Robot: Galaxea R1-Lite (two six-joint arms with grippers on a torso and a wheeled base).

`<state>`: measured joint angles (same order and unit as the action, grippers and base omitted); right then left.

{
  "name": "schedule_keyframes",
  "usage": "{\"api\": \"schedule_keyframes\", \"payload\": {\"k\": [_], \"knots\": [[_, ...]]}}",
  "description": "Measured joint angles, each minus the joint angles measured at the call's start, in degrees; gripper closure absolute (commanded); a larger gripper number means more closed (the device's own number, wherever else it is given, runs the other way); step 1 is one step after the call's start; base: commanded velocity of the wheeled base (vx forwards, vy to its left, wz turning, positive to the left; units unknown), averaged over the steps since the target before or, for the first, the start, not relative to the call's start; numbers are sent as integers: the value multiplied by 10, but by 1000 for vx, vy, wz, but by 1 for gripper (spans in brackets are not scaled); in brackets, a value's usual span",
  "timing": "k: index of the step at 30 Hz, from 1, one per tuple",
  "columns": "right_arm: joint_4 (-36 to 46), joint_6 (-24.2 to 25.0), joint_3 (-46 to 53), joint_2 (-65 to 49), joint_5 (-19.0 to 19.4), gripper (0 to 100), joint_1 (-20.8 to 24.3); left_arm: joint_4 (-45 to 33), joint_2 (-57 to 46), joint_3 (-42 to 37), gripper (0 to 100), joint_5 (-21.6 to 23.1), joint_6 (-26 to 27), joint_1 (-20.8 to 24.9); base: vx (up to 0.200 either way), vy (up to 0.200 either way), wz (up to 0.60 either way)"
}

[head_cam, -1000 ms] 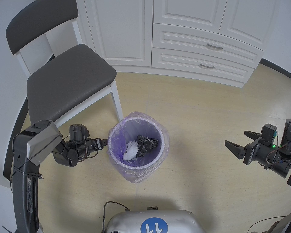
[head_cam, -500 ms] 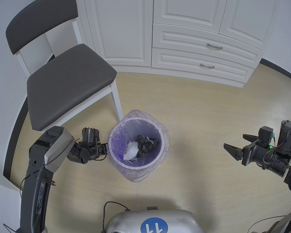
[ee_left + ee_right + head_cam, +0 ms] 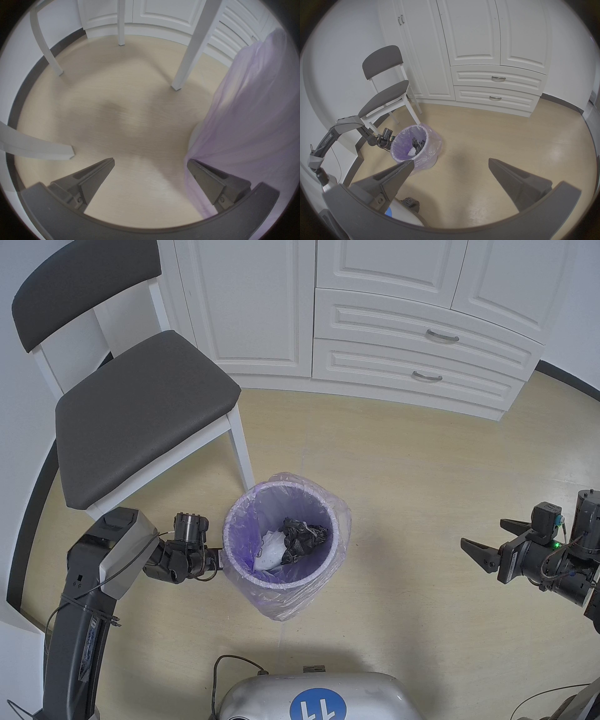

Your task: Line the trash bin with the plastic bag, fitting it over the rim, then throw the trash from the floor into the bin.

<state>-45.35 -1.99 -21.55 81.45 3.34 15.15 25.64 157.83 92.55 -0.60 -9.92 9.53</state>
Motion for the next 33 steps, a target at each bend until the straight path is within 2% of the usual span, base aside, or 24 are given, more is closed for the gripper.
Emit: {"api": "schedule_keyframes", "payload": {"k": [4, 11, 18, 25, 33], "knots": [[0, -1, 1, 0, 0, 0, 0, -2, 9, 6, 0, -30, 18, 0, 0, 0, 0], [0, -1, 2, 0, 3, 0, 0, -6, 23, 28, 0, -36, 20, 4, 0, 0, 0], [0, -1, 2, -3, 5, 0, 0, 2, 16, 10, 0, -41, 19, -7, 0, 0, 0], [0, -1, 2, -7, 7, 0, 1, 54, -33, -92, 0, -37, 20, -23, 0, 0, 0], [1, -2, 4, -17, 8, 0, 5, 176, -114, -269, 0, -14, 23, -40, 0, 0, 0]]}}
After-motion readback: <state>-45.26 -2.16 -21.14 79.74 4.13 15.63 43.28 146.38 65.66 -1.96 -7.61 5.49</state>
